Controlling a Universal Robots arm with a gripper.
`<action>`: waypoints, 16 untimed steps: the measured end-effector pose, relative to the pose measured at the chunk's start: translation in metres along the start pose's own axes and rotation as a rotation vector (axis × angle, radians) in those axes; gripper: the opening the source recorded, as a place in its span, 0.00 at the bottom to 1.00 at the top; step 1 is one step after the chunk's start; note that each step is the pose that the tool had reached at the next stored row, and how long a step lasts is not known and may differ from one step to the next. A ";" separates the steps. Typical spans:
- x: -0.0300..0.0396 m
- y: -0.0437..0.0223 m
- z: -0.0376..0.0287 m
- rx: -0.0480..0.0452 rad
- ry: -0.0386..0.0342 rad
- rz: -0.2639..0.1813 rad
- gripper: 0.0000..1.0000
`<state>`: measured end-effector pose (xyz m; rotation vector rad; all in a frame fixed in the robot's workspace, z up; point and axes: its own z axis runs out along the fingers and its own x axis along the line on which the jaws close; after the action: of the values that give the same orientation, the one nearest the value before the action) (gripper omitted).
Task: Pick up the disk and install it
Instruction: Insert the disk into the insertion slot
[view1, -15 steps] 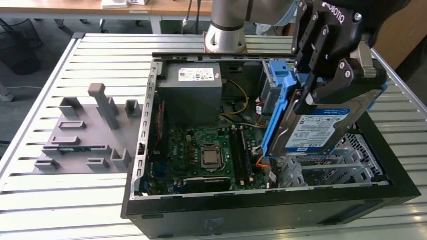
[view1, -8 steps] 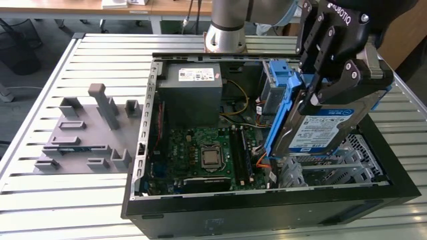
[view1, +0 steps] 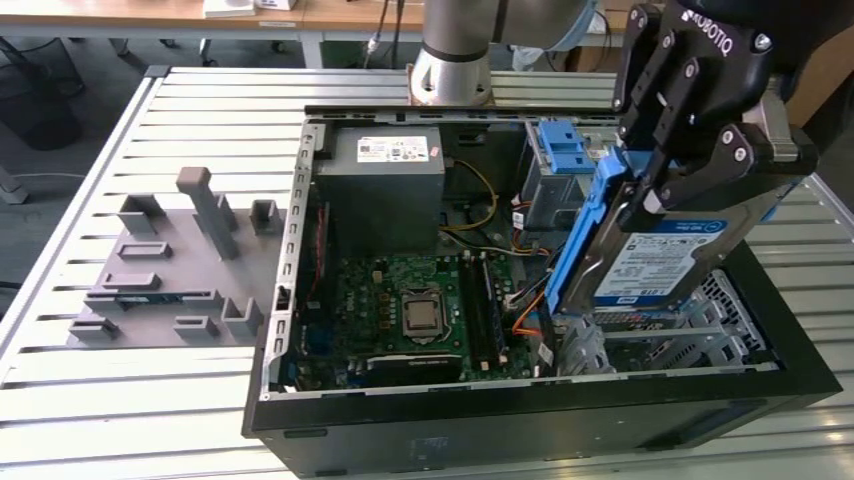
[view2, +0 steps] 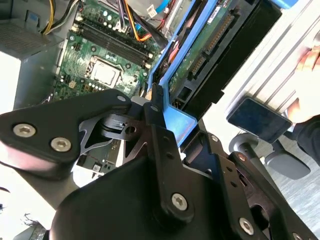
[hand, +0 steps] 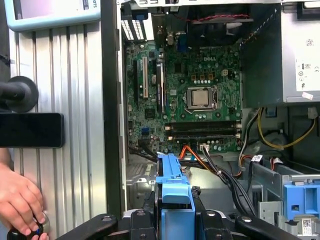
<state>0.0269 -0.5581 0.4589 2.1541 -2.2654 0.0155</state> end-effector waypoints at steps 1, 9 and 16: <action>-0.0001 -0.0013 0.0006 -0.0001 -0.0001 0.000 0.37; -0.0010 -0.0204 0.0050 0.0000 -0.0001 0.000 0.37; -0.0019 -0.0363 0.0089 0.0000 0.0000 0.000 0.37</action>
<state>0.0632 -0.5582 0.4498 2.1540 -2.2654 0.0155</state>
